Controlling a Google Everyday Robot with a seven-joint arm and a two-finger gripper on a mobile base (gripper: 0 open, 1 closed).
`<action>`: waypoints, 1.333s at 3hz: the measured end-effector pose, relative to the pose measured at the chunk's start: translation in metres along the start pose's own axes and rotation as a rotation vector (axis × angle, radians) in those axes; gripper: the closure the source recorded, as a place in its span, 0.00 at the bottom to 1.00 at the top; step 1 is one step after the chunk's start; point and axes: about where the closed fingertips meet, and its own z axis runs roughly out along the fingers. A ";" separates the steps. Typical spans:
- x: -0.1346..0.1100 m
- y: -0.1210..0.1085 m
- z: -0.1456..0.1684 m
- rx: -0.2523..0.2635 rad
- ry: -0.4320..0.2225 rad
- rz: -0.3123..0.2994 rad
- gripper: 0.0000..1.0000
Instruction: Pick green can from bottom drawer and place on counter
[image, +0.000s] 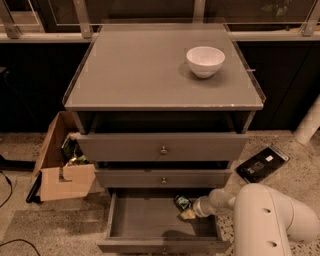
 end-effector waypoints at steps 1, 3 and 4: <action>0.000 0.000 0.000 0.000 0.000 0.000 0.63; 0.000 0.000 0.000 0.000 0.000 0.000 1.00; -0.005 0.006 -0.005 -0.037 -0.016 -0.039 1.00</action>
Offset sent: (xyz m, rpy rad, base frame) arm 0.0000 0.0000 0.0000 0.0000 0.0000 0.0000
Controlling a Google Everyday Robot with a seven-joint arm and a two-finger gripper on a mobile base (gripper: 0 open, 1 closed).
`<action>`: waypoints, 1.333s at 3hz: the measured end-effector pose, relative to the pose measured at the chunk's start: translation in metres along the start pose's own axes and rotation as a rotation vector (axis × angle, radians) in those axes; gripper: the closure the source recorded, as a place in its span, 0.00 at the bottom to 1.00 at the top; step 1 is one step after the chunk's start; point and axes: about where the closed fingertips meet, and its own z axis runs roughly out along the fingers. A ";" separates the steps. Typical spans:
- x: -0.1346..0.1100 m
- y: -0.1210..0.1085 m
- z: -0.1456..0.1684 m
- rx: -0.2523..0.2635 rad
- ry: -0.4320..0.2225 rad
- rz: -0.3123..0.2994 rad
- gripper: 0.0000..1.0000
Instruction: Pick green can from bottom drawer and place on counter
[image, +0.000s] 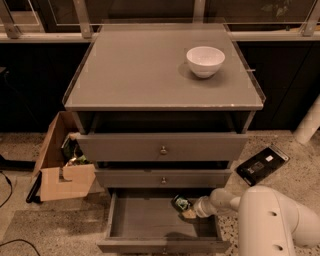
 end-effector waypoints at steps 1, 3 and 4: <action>-0.008 0.008 -0.019 -0.061 -0.034 -0.080 1.00; -0.007 0.034 -0.063 -0.172 -0.062 -0.209 1.00; -0.004 0.045 -0.088 -0.170 -0.083 -0.225 1.00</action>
Offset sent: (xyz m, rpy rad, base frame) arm -0.0396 -0.0069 0.0780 0.1328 -0.0654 0.2914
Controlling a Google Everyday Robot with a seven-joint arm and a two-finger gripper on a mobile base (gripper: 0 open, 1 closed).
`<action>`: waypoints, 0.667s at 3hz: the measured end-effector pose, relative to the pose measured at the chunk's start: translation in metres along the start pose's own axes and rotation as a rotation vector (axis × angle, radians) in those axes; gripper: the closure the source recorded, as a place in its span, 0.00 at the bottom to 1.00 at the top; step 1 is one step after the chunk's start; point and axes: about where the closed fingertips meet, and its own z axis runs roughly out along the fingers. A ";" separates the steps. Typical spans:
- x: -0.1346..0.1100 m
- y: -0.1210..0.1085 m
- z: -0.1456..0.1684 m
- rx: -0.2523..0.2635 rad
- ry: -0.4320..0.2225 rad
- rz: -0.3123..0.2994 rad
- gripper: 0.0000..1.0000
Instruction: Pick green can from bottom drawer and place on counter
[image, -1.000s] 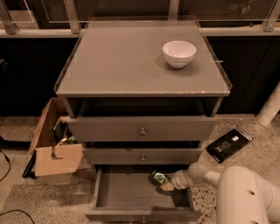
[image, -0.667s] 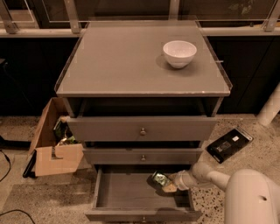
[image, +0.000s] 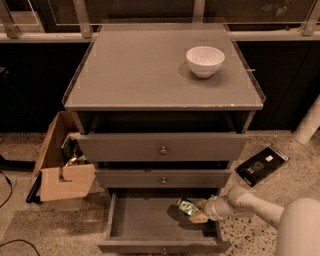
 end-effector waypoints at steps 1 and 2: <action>-0.001 0.032 -0.036 0.042 -0.020 -0.002 1.00; -0.001 0.032 -0.036 0.042 -0.020 -0.002 1.00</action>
Offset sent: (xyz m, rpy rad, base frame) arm -0.0494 -0.0207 0.0624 -0.0251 -0.0689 -0.0721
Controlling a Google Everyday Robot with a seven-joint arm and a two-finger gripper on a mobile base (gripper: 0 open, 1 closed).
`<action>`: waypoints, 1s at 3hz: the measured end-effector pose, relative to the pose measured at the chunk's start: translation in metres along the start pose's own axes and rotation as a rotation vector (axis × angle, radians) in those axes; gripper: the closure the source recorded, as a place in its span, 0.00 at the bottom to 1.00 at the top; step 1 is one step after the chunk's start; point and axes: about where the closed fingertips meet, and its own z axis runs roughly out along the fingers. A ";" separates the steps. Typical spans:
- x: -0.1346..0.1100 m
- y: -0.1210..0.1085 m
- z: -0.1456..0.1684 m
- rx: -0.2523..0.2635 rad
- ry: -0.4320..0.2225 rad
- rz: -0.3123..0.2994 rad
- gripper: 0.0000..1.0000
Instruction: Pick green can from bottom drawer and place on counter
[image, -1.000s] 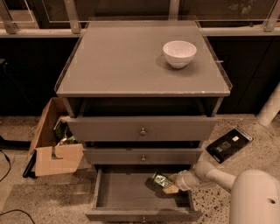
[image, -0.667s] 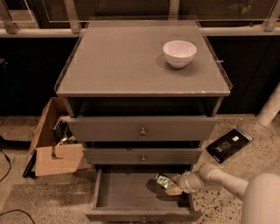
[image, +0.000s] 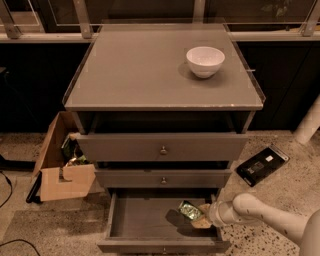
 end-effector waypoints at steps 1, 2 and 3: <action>-0.008 0.003 -0.006 0.010 0.010 -0.004 1.00; -0.028 0.006 -0.033 0.046 0.009 -0.022 1.00; -0.060 0.010 -0.068 0.100 0.002 -0.062 1.00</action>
Offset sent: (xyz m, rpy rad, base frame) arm 0.0014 -0.0059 0.0868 -0.0601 -0.0815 -0.0246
